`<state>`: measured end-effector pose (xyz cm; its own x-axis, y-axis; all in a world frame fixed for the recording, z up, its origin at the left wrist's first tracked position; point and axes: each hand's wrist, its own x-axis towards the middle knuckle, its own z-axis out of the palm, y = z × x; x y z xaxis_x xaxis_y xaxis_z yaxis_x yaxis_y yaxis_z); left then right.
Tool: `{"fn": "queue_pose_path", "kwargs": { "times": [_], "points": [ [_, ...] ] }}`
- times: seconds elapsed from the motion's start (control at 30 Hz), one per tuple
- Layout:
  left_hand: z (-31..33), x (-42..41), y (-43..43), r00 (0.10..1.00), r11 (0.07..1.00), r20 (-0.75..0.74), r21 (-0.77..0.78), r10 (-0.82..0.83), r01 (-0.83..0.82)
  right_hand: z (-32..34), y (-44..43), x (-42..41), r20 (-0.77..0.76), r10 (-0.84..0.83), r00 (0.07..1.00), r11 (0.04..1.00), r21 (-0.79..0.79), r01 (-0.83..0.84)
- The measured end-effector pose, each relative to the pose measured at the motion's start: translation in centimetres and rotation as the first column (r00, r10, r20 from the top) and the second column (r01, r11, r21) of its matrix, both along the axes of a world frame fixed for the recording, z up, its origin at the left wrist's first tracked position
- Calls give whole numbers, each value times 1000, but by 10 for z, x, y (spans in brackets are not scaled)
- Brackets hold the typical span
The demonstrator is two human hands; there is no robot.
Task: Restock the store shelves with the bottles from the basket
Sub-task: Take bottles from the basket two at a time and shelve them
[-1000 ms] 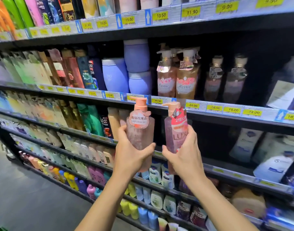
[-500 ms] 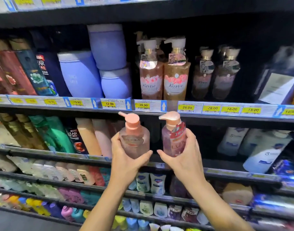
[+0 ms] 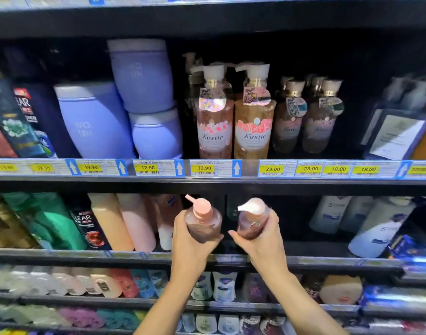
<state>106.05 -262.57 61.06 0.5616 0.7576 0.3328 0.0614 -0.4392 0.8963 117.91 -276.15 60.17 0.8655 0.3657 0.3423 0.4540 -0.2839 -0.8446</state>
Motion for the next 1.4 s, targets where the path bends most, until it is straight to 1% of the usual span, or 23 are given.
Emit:
{"fn": "queue_pose_path", "kwargs": {
  "times": [0.17,0.27,0.4,0.57,0.67,0.8,0.9,1.03,1.17,1.27,1.3,1.33,1.4],
  "points": [
    [-15,11,9,994,999,-102,2,50,-50,-10,13,9,-87,-91,992,982,-173,75],
    [-20,18,13,984,997,-161,-11,76,-78,-11,19,12,-105,-125,987,971,-216,100],
    [-16,26,15,958,991,-258,-11,129,-137,-16,26,22,-165,-166,972,953,-280,116],
    [-12,35,17,917,987,-378,-38,130,-156,-15,26,26,-143,-149,979,921,-381,84],
    [-11,35,19,906,987,-402,-33,133,-159,-13,22,20,-142,-146,979,923,-376,83],
    [-16,30,21,899,992,-426,-22,102,-122,-10,6,14,-139,-110,984,913,-407,44],
    [-22,26,21,872,994,-478,19,106,-110,-11,-5,16,-130,-86,988,878,-478,13],
    [-23,30,24,862,993,-495,15,106,-114,-7,-1,20,-142,-91,986,868,-497,9],
    [-21,41,31,820,993,-563,18,103,-112,-3,10,27,-104,-131,986,812,-581,47],
    [-16,48,34,787,995,-611,-2,80,-102,4,20,33,-120,-113,986,765,-643,10],
    [-13,50,34,779,996,-624,-11,66,-93,5,23,37,-125,-103,987,773,-634,0],
    [-12,52,35,794,996,-606,-32,49,-86,4,26,39,-125,-94,988,797,-604,0],
    [-13,55,37,866,994,-499,-83,22,-73,2,31,44,-138,-102,985,849,-528,14]
  ]
}}
